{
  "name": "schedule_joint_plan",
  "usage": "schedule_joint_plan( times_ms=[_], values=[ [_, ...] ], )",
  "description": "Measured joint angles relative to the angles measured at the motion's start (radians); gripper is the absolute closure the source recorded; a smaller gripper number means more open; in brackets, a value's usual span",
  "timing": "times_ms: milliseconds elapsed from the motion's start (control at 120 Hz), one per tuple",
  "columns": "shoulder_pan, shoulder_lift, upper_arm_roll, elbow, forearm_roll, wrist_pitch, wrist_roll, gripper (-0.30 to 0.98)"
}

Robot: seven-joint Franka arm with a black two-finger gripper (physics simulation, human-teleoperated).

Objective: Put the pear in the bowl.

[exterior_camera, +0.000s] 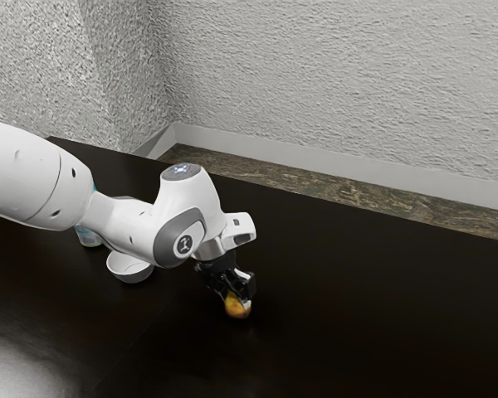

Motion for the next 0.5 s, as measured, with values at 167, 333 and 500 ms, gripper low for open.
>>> schedule_joint_plan(
  times_ms=[167, 333, 500],
  values=[
    [0.0, 0.0, 0.0, 0.0, 0.001, 0.0, -0.021, 0.62],
    [0.0, -0.004, 0.0, 0.0, 0.006, 0.001, -0.044, 0.64],
    [0.001, -0.038, 0.002, 0.0, 0.002, -0.001, -0.045, 0.5]
  ],
)
